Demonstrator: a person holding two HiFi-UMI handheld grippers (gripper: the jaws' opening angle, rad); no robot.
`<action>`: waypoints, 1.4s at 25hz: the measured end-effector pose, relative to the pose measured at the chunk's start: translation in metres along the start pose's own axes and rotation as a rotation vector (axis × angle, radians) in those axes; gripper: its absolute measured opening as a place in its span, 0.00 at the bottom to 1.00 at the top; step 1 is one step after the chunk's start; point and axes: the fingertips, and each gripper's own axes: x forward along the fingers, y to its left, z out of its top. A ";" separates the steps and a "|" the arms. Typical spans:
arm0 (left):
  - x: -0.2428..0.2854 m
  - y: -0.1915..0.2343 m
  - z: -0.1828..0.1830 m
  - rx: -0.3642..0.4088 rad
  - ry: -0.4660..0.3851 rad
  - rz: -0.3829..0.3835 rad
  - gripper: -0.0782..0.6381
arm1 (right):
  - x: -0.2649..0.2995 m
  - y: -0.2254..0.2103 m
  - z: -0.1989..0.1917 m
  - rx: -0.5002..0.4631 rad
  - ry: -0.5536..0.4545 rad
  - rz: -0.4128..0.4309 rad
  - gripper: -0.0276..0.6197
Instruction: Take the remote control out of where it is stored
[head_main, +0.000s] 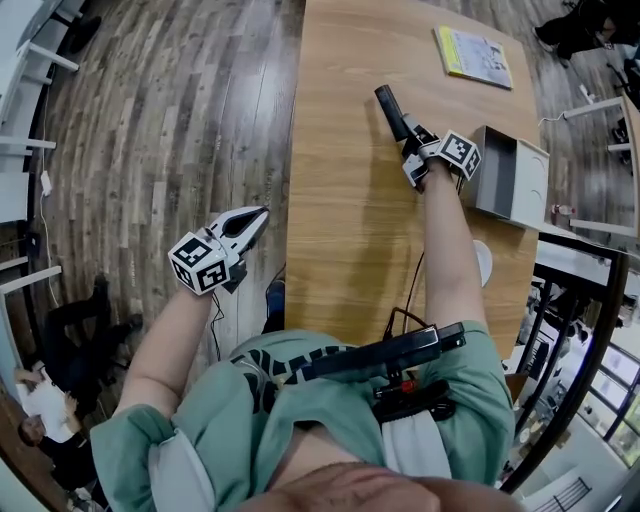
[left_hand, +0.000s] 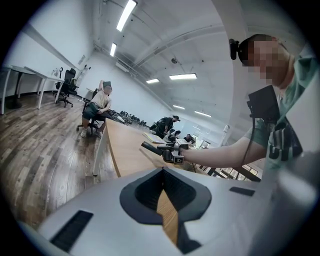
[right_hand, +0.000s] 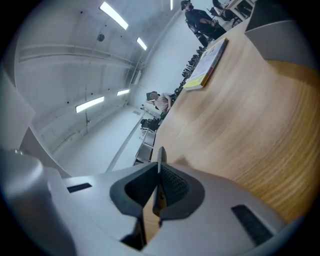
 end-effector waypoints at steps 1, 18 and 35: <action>0.002 0.002 -0.001 -0.003 0.000 0.000 0.10 | 0.005 -0.002 0.002 -0.001 -0.006 -0.006 0.09; 0.010 0.003 -0.011 -0.024 0.018 -0.040 0.10 | -0.006 0.054 0.039 -0.419 -0.162 0.027 0.28; -0.032 -0.036 0.028 0.054 -0.071 -0.091 0.10 | -0.090 0.099 0.016 -0.411 -0.193 -0.017 0.28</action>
